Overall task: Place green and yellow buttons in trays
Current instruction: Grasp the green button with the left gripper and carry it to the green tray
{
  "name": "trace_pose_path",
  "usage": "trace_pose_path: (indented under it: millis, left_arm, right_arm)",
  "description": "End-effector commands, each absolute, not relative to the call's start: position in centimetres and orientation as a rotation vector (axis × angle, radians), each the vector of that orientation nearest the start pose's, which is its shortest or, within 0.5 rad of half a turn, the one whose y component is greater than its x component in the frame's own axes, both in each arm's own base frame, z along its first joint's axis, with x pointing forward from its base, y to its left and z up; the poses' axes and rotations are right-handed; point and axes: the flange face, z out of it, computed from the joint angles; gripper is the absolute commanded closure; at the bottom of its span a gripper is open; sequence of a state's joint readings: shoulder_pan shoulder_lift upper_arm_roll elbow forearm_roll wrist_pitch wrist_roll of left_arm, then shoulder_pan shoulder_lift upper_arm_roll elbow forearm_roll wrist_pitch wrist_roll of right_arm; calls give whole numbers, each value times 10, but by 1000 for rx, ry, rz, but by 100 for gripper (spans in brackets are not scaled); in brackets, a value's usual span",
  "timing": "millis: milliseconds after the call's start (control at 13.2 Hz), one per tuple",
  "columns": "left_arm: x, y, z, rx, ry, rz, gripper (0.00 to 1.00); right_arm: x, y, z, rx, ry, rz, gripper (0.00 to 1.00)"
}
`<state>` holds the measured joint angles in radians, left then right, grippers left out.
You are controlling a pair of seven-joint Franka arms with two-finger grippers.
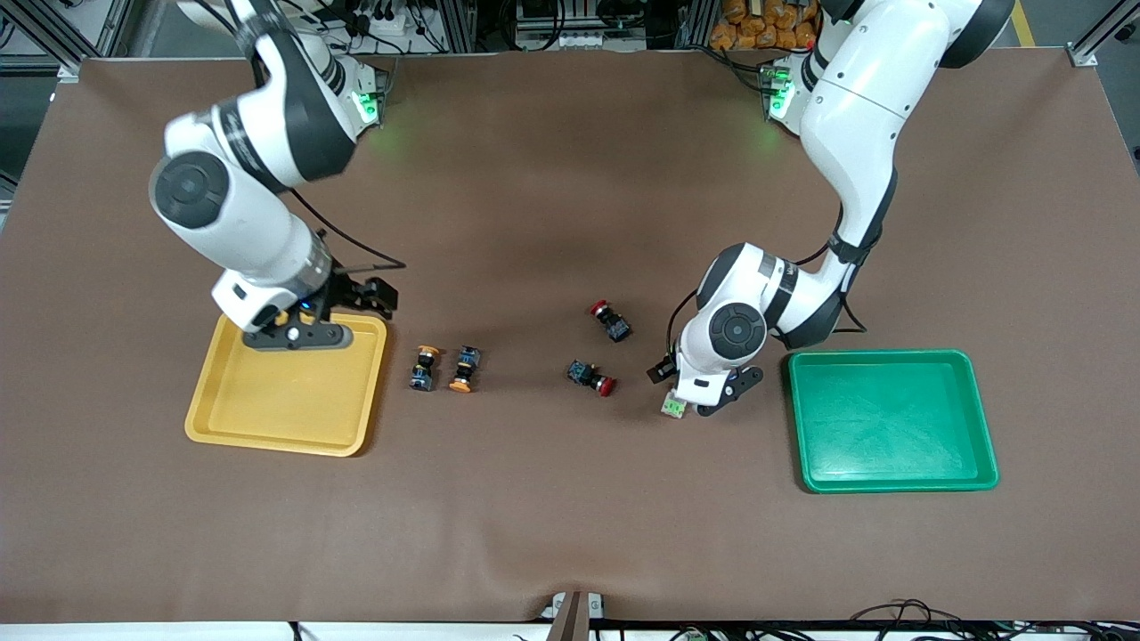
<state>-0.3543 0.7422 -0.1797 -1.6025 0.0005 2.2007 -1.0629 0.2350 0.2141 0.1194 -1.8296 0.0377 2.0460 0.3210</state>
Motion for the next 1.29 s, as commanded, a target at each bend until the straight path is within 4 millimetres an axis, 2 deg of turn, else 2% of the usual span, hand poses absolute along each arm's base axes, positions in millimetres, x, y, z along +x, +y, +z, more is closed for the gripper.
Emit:
trace_pose_path:
  millis: [0,227,303,378,530,681,832,1059,1211]
  left_arm:
    - [591,-334,182,-3001,-863,255,31]
    - [585,-335,170,-3005,-858,255,68]
    - [586,-334,171,-3005,-860,253,90]
    - [587,-334,173,-3007,-863,249,100]
    - [588,-335,181,-3003,-878,244,100]
    - [591,-330,202,-2986,-846,264,100]
    - [602,-316,233,-2999,-745,222,100]
    - [618,-278,270,-3013,-662,219,100]
    - [629,-239,293,-3019,-573,232,100]
  right_arm:
    - [581,216,384,-3072,66,58,0]
    - [586,221,344,-3074,138,96,0]
    - [587,221,339,-3072,140,92,0]
    - [586,221,335,-3073,138,96,0]
    - [589,223,323,-3073,108,86,0]
    - [597,225,295,-3062,76,43,0]
    - [601,227,280,-3058,70,15,0]
    - [604,228,262,-3065,63,41,0]
    - [604,227,257,-3067,48,44,0]
